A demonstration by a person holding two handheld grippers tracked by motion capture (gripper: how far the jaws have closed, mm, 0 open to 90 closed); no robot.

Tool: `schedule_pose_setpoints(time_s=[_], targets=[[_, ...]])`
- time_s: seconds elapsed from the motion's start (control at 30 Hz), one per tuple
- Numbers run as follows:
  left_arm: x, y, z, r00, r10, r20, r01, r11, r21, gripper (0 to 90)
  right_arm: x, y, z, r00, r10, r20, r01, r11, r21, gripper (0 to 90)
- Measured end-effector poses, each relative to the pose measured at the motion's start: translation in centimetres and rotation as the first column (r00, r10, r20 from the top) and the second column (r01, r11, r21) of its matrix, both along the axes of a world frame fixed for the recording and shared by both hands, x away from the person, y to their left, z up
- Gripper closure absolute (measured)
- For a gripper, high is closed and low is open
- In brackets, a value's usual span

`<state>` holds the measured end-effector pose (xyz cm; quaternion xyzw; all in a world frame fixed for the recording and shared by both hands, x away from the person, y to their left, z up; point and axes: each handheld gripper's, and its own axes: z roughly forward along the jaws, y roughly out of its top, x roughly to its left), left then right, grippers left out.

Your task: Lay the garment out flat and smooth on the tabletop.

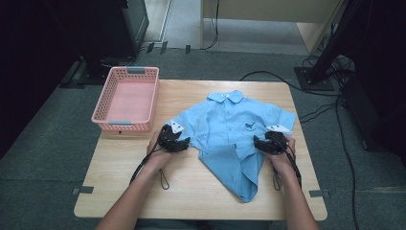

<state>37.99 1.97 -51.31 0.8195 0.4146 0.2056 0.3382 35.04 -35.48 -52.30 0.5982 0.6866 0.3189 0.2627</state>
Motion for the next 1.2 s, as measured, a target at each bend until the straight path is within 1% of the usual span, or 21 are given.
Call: schedule_pose_setpoints(time_s=[0.1, 0.17, 0.23, 0.3, 0.33, 0.43, 0.47, 0.5, 0.57, 0.67, 0.73, 0.8, 0.87, 0.97, 1.07, 1.1, 1.13, 1.2], targets=[[0.2, 0.2, 0.0, 0.9998, 0.016, 0.008, -0.016, 0.9998, 0.009, 46.0, 0.0, -0.6, 0.0, 0.9999, -0.016, -0.001, 0.016, 0.9999, -0.005, 32.4], [0.3, 0.3, 0.1, 0.9995, 0.028, 0.014, -0.028, 0.9993, 0.023, 45.8, 0.0, -0.8, 0.1, 0.9997, -0.025, -0.004, 0.025, 0.9996, -0.01, 32.7], [0.3, 0.4, 0.2, 0.9995, 0.031, 0.007, -0.031, 0.9993, 0.021, 44.8, -0.1, -0.8, 0.2, 0.9997, -0.025, -0.008, 0.025, 0.9995, -0.018, 32.9], [0.1, 0.3, 0.5, 0.9997, 0.023, 0.003, -0.023, 0.9997, -0.007, 41.1, -0.3, -0.6, 0.6, 0.9998, -0.021, 0.003, 0.022, 0.9996, -0.018, 32.7], [-0.1, 0.3, 0.8, 0.9998, 0.017, 0.01, -0.017, 0.9997, -0.018, 40.5, -0.4, -0.5, 0.9, 0.9997, -0.022, 0.013, 0.022, 0.9996, -0.017, 32.7], [-0.5, -0.2, 1.8, 0.9997, 0.007, 0.026, -0.005, 0.9969, -0.079, 38.3, -0.6, 0.1, 2.2, 0.9986, -0.022, 0.049, 0.022, 0.9997, -0.006, 32.7], [-0.6, -0.5, 2.1, 0.9996, 0.0, 0.029, 0.003, 0.9956, -0.093, 38.0, -0.7, 0.4, 2.6, 0.9983, -0.018, 0.055, 0.018, 0.9998, 0.0, 32.7], [-0.7, -0.8, 2.2, 0.9995, -0.008, 0.03, 0.011, 0.9946, -0.103, 37.8, -0.8, 0.8, 2.9, 0.9984, -0.013, 0.055, 0.013, 0.9999, 0.003, 32.7], [-0.6, -1.4, 2.0, 0.9994, -0.028, 0.022, 0.029, 0.995, -0.095, 36.3, -0.9, 1.8, 3.1, 0.9989, 0.012, 0.045, -0.011, 0.9999, -0.006, 32.7], [-0.4, -1.9, 1.1, 0.9987, -0.047, -0.021, 0.046, 0.9962, -0.074, 35.0, -0.8, 3.1, 2.4, 0.9985, 0.055, 0.003, -0.054, 0.998, -0.031, 32.0], [-0.4, -1.9, 0.5, 0.9976, -0.053, -0.044, 0.05, 0.9964, -0.069, 34.5, -0.6, 3.6, 1.6, 0.9973, 0.067, -0.028, -0.069, 0.9963, -0.051, 31.2], [-0.3, -1.8, 0.0, 0.997, -0.053, -0.056, 0.049, 0.9964, -0.069, 34.5, -0.4, 3.9, 0.9, 0.996, 0.075, -0.049, -0.078, 0.9948, -0.065, 30.8], [-0.2, -1.6, -0.2, 0.9969, -0.055, -0.057, 0.05, 0.9955, -0.081, 34.0, -0.3, 4.0, 0.6, 0.9961, 0.076, -0.045, -0.079, 0.9957, -0.049, 30.7], [-0.1, -1.7, -0.2, 0.9979, -0.048, -0.045, 0.044, 0.996, -0.078, 34.3, -0.2, 4.1, 0.5, 0.9966, 0.073, -0.037, -0.075, 0.9962, -0.045, 30.7], [0.0, -1.6, -0.4, 0.9987, -0.041, -0.032, 0.038, 0.9965, -0.075, 34.5, 0.1, 3.9, 0.3, 0.9976, 0.063, -0.027, -0.064, 0.9979, -0.015, 30.7], [0.1, -1.6, -0.4, 0.999, -0.038, -0.022, 0.036, 0.9971, -0.067, 34.8, 0.1, 3.9, 0.3, 0.9979, 0.06, -0.025, -0.06, 0.9981, -0.011, 30.6], [0.2, -1.6, -0.5, 0.9992, -0.037, -0.016, 0.036, 0.997, -0.069, 34.9, 0.2, 3.9, 0.3, 0.9979, 0.06, -0.025, -0.06, 0.9982, -0.01, 30.6], [0.4, -1.6, -0.5, 0.9995, -0.029, -0.015, 0.028, 0.9971, -0.07, 34.9, 0.1, 4.0, 0.3, 0.9977, 0.064, -0.022, -0.064, 0.9975, -0.03, 30.8]])
